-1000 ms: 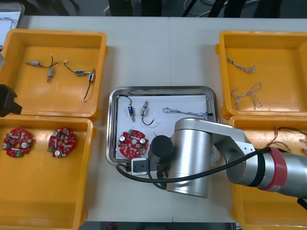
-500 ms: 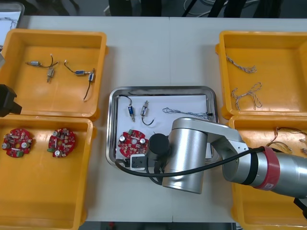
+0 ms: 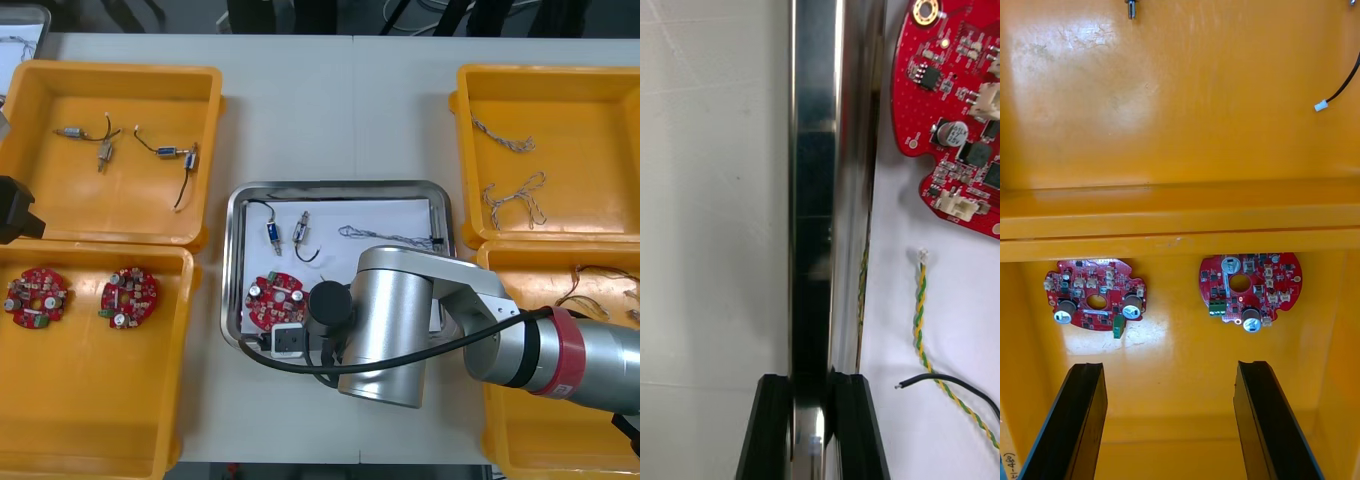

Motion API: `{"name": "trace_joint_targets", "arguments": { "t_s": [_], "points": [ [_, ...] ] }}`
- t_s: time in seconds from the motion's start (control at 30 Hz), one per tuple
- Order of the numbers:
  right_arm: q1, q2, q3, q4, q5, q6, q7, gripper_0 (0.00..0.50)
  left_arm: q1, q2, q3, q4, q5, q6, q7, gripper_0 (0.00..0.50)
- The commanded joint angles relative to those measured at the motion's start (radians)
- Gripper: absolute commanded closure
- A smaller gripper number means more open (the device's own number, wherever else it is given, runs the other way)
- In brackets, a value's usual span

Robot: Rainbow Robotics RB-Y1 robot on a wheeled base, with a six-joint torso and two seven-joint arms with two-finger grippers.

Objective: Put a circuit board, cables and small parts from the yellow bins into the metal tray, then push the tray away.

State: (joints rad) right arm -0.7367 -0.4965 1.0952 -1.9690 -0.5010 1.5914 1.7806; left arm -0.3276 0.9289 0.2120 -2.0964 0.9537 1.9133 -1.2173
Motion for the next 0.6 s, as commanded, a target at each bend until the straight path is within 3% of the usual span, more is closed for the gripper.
{"name": "trace_joint_targets", "arguments": {
  "t_s": [0.03,0.23,0.47,0.6],
  "points": [
    [-0.029,0.013,0.012,-0.039,0.013,0.009,0.023,0.466,0.024,-0.010,0.030,-0.002,-0.010,0.007,-0.030,0.000],
    [-0.029,0.007,0.012,-0.039,0.021,0.007,0.028,0.499,0.024,-0.010,0.030,-0.002,-0.010,0.007,-0.030,0.000],
    [-0.047,-0.020,0.012,-0.039,0.021,-0.017,0.042,0.500,0.024,-0.010,0.030,-0.002,-0.010,0.007,-0.030,0.000],
    [-0.079,-0.025,0.005,-0.008,-0.028,-0.019,0.046,0.500,0.024,-0.010,0.030,-0.002,-0.010,0.007,-0.030,0.000]
  ]
}}
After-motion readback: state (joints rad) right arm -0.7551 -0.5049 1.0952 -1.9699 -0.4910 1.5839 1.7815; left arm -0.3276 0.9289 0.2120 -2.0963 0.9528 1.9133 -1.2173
